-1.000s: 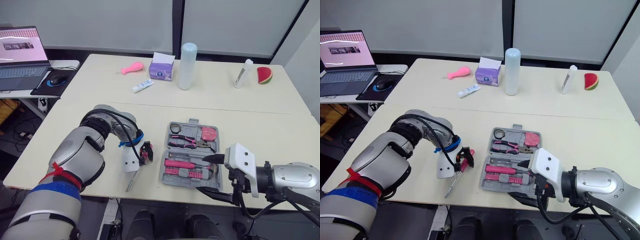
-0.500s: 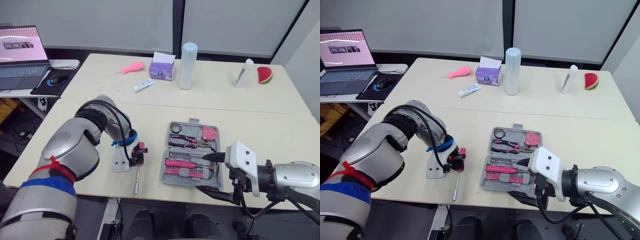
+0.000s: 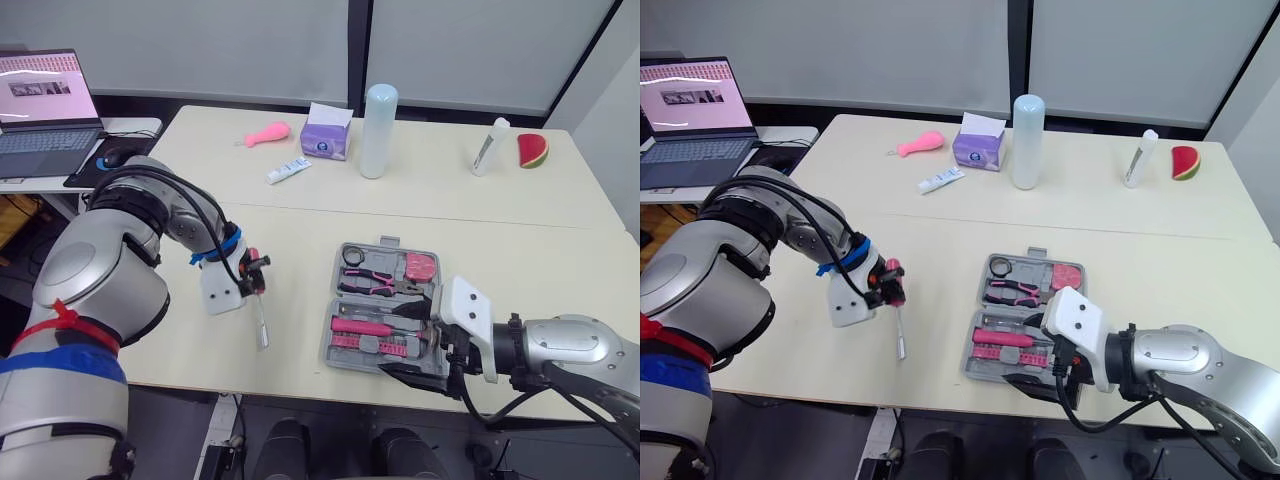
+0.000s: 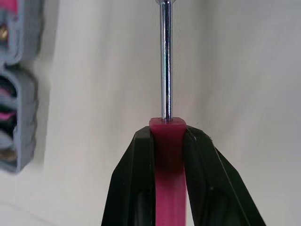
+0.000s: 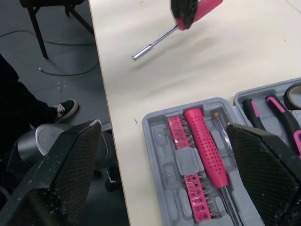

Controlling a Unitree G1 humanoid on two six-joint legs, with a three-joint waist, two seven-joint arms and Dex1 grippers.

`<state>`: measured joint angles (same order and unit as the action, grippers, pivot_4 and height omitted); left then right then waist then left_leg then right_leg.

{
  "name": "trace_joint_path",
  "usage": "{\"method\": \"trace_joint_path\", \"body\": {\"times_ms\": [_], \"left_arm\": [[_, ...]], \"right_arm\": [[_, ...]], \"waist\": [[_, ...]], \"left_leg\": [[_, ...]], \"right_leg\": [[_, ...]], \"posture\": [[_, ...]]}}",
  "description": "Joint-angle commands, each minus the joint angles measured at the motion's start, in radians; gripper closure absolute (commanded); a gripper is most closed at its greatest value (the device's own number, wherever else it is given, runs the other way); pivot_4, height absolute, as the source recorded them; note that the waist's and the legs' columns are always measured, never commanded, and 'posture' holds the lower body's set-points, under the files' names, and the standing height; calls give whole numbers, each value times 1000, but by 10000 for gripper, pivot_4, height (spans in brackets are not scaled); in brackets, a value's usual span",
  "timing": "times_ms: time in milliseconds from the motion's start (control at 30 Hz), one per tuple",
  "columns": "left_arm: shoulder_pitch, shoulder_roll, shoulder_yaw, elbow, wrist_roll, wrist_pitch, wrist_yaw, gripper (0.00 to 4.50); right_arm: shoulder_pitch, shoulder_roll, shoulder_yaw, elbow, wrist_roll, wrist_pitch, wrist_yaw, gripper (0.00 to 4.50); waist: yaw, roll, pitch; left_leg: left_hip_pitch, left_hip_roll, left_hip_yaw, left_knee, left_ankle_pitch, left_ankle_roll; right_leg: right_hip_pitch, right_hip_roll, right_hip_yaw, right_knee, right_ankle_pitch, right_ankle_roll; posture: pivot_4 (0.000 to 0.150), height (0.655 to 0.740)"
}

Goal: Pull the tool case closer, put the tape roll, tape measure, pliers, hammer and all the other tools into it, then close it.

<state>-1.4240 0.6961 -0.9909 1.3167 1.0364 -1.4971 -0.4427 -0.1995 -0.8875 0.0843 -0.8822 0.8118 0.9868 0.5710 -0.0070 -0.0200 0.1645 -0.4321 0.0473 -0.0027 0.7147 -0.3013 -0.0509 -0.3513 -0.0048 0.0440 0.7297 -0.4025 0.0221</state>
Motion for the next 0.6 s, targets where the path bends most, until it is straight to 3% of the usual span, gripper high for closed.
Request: {"method": "trace_joint_path", "body": {"times_ms": [33,267,600], "left_arm": [[16,17,90,41,-130,7,-112,40378],[111,75,158,55,-306,-114,-274,40378],[279,195,125,-122,-612,-98,-372,40378]], "right_arm": [[-35,23,20,0,-12,4,-17,0],[-59,54,39,24,-3,25,-21,0],[-42,82,91,42,-76,12,-38,0]], "waist": [[-2,0,0],[-26,0,0],[-26,0,0]], "left_leg": [[0,0,0,0,0,0],[0,0,-1,0,2,-1],[0,0,-3,1,2,-1]], "right_leg": [[-1,0,0,1,0,0],[-2,-1,-2,4,0,0],[-2,-2,-4,5,0,0]], "posture": [[1500,7002],[1500,7002],[1500,7002]]}}
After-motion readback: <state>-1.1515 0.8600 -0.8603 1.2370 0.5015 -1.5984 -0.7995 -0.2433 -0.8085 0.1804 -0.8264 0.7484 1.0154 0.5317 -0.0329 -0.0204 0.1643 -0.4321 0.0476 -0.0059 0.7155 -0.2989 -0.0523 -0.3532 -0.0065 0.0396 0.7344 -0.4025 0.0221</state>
